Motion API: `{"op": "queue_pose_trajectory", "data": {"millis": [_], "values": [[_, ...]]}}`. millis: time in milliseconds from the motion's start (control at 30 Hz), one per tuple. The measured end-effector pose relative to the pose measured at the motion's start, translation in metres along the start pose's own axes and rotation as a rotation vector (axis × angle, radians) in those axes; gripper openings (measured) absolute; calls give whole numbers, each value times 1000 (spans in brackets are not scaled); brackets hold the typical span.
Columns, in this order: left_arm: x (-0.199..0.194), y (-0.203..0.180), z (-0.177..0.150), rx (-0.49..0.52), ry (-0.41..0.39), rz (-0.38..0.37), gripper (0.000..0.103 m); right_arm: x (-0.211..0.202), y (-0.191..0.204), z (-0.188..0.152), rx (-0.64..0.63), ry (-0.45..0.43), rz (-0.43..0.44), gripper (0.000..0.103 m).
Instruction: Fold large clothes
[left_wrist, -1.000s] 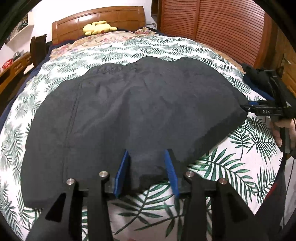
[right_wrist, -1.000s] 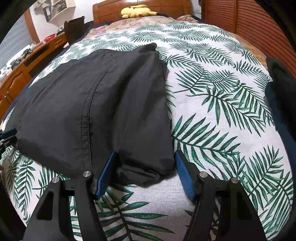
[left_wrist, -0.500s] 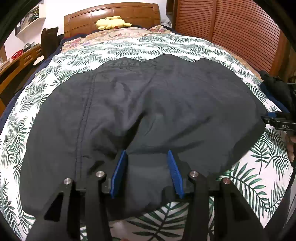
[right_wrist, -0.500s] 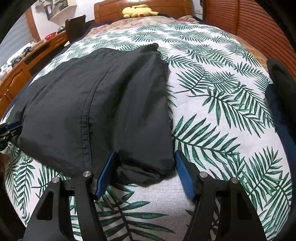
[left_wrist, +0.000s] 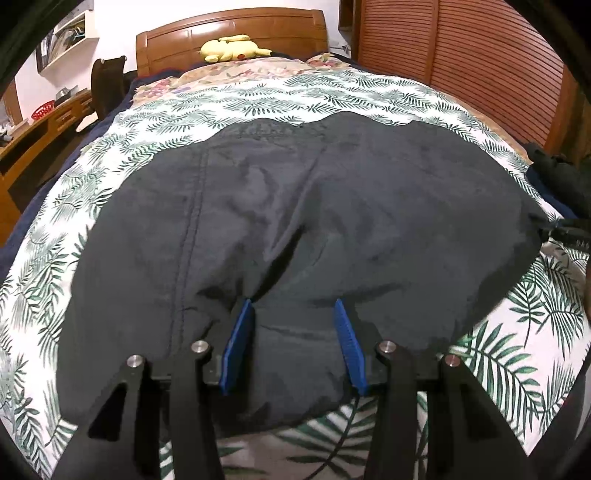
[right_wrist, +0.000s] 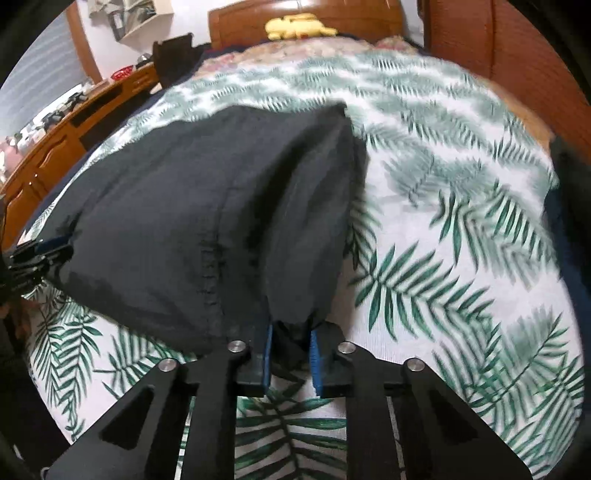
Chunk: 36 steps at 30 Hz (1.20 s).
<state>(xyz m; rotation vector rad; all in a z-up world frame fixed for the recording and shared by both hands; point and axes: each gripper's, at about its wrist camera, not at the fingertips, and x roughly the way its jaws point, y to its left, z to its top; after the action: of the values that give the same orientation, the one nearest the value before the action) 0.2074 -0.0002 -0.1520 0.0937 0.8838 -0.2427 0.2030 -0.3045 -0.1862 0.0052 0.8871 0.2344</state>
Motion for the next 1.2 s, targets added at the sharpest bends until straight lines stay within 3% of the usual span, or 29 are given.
{"op": "queue_pose_trajectory", "data": {"millis": [300,500,933,1100,1200], "values": [[-49,37,-16,-42,-68,-32,47,-48,46,55,-38,-161,6,9],[-80,73,-28,-83,-124,-3,47,-59,94,88,-98,-218,25,8],[-129,129,-43,-166,-220,31,48,-41,233,132,-334,-238,74,8],[-136,145,-49,-202,-234,38,48,-37,292,136,-414,-247,164,8],[-137,149,-51,-208,-235,46,48,-27,322,127,-471,-206,225,8]]}}
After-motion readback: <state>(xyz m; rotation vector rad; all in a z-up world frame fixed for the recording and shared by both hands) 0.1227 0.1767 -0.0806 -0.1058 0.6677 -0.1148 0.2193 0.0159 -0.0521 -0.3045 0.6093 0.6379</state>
